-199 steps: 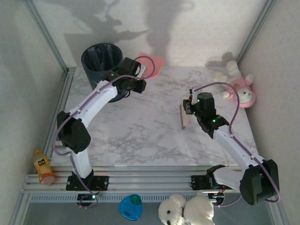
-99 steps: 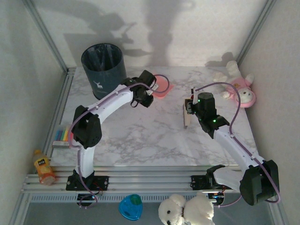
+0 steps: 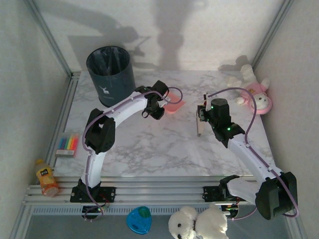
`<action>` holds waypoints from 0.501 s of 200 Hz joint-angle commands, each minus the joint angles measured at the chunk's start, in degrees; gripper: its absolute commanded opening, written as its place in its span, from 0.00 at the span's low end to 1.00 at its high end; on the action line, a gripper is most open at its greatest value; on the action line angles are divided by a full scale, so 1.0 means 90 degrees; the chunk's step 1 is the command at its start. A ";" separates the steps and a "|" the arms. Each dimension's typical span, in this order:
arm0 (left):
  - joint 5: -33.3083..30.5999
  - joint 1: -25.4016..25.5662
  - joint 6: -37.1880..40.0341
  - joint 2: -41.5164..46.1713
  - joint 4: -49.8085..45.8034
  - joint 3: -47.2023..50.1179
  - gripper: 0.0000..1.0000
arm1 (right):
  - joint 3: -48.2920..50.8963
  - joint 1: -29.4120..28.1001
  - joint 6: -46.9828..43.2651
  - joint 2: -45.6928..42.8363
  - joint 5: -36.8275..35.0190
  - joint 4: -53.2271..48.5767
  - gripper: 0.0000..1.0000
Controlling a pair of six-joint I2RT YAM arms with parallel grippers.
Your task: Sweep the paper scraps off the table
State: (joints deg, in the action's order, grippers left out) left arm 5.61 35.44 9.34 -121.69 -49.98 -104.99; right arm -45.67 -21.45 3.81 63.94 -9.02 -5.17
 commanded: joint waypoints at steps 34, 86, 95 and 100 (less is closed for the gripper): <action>0.0348 0.0056 0.0268 -0.0294 0.0008 0.0261 0.19 | 0.0026 0.0046 -0.0055 -0.0166 -0.0077 0.0073 0.00; 0.0559 0.0066 0.0377 -0.0419 0.0018 0.0386 0.20 | 0.0026 0.0049 -0.0044 -0.0159 -0.0056 0.0074 0.00; 0.0550 0.0066 0.0375 -0.0448 0.0025 0.0410 0.20 | 0.0028 0.0049 -0.0045 -0.0144 -0.0060 0.0066 0.00; 0.0549 0.0066 0.0375 -0.0466 0.0022 0.0415 0.20 | 0.0029 0.0048 -0.0039 -0.0142 -0.0059 0.0068 0.00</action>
State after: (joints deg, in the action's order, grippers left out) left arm 9.37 35.55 11.40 -125.03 -49.54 -101.78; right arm -45.67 -21.34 3.81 63.94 -9.02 -5.63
